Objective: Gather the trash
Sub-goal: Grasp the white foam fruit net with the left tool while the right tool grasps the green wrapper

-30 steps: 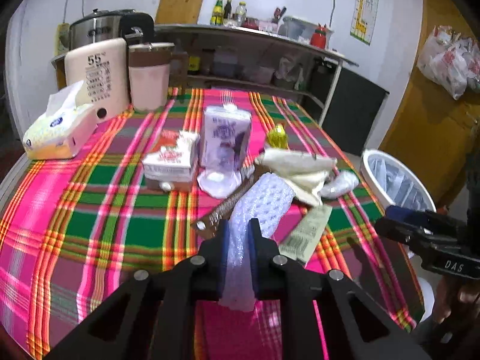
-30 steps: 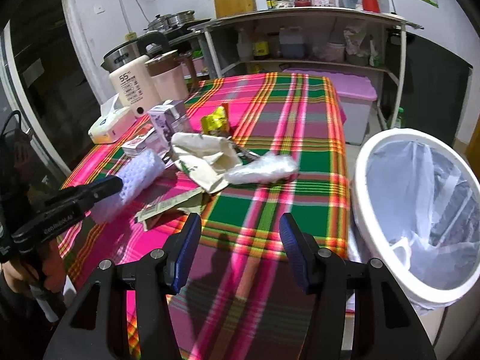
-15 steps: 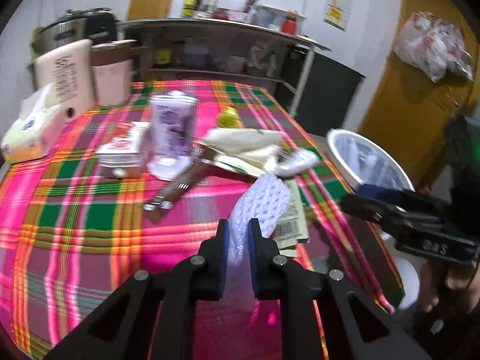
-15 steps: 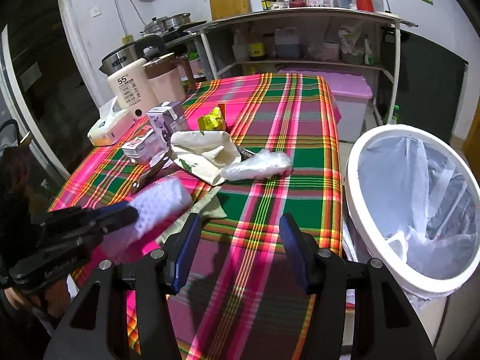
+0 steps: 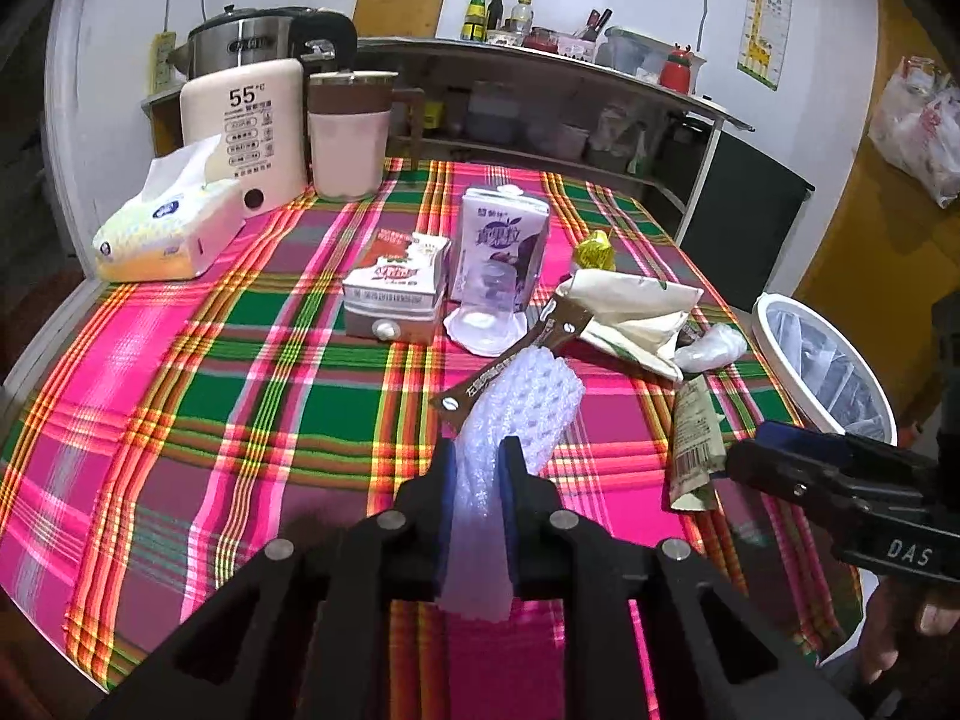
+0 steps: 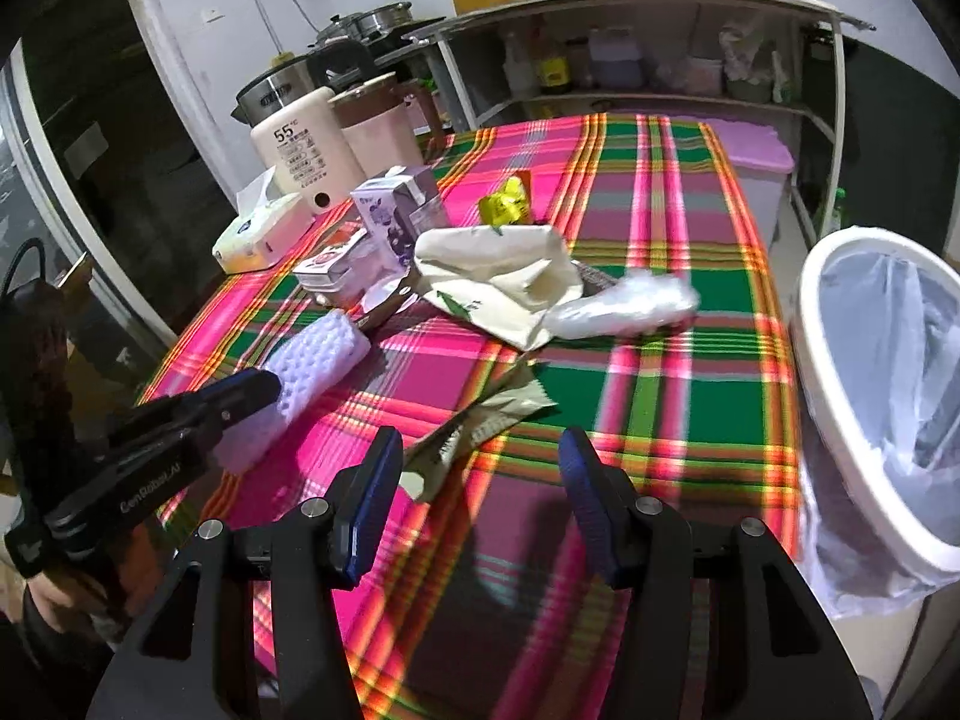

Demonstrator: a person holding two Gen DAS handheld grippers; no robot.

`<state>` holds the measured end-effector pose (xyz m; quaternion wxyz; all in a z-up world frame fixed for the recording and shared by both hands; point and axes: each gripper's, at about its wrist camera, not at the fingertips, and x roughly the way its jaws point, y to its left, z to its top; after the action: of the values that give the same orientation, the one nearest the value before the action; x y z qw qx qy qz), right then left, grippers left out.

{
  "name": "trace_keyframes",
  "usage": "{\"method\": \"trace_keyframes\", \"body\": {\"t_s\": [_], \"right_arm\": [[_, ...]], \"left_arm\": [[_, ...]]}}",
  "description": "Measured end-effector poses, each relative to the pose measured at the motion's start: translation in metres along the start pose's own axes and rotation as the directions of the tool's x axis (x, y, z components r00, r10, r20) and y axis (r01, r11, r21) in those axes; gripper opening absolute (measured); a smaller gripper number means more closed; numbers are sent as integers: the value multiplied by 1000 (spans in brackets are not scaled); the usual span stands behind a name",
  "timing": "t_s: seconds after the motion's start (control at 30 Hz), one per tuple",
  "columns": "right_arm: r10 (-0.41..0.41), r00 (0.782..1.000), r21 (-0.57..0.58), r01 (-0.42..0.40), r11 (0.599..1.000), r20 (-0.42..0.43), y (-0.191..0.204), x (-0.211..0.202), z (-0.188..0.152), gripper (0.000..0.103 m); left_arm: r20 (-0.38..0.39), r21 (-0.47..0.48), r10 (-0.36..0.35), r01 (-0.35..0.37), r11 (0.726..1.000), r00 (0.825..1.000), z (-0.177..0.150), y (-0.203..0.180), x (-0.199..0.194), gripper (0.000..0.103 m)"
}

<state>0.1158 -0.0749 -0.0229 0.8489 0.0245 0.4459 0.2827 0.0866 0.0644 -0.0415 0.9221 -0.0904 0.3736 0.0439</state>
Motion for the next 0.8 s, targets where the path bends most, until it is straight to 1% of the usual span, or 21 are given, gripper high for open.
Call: {"method": "trace_keyframes", "body": {"t_s": [0.07, 0.1, 0.13, 0.2, 0.3, 0.53, 0.73, 0.8], "right_arm": [[1, 1000, 17, -1, 1000, -8, 1, 5, 2, 55], [-3, 1000, 25, 3, 1000, -12, 2, 9, 3, 55], [-7, 1000, 32, 8, 999, -19, 3, 12, 3, 55], [-6, 999, 48, 8, 999, -38, 3, 20, 5, 55], [2, 998, 69, 2, 998, -56, 3, 27, 6, 55], [0, 999, 96, 5, 995, -47, 5, 36, 14, 55], [0, 999, 149, 7, 989, -52, 2, 43, 24, 55], [-6, 999, 142, 13, 990, -47, 4, 46, 26, 55]], "left_arm": [[-5, 0, -6, 6, 1000, 1000, -1, -1, 1, 26], [-8, -1, -10, 10, 1000, 1000, -2, -1, 1, 34], [-9, -1, -17, 17, 1000, 1000, -2, -1, 2, 37], [-13, 1, -26, 26, 1000, 1000, -3, -1, 3, 39], [-23, 12, -37, 37, 999, 999, -4, -3, 5, 45], [-41, 12, -17, 17, 1000, 999, -6, 1, 11, 45], [-44, 12, -20, 21, 1000, 999, -8, 3, 12, 45], [-46, 9, -21, 22, 1000, 999, -9, 4, 12, 44]]}}
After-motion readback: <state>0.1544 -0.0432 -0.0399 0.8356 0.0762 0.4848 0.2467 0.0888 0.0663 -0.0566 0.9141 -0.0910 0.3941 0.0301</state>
